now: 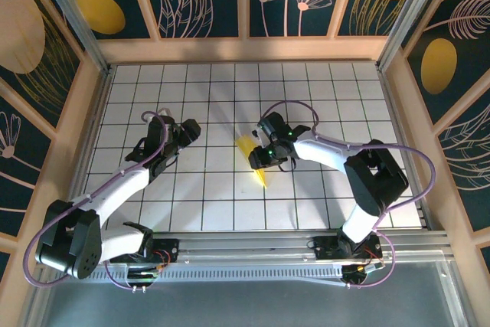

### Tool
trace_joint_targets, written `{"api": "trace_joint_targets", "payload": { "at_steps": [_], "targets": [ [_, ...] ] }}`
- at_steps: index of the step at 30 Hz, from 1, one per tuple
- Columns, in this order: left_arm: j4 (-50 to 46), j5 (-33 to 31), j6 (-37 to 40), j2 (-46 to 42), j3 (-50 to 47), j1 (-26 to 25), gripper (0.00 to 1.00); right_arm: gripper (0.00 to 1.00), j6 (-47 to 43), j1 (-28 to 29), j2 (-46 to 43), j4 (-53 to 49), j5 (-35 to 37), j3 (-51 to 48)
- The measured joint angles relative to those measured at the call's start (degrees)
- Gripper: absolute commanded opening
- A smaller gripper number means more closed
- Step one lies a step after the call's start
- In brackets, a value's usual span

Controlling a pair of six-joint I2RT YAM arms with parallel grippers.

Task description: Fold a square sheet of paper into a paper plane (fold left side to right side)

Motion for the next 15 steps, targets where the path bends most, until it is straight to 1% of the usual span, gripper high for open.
{"api": "trace_joint_targets", "payload": {
  "at_steps": [4, 15],
  "targets": [
    [0.00, -0.39, 0.02, 0.00, 0.00, 0.00, 0.76, 0.40, -0.57, 0.11, 0.44, -0.24, 0.24, 0.39],
    [-0.07, -0.85, 0.20, -0.02, 0.00, 0.00, 0.76, 0.28, -0.98, 0.59, 2.34, -0.42, 0.61, 1.09]
  ]
}}
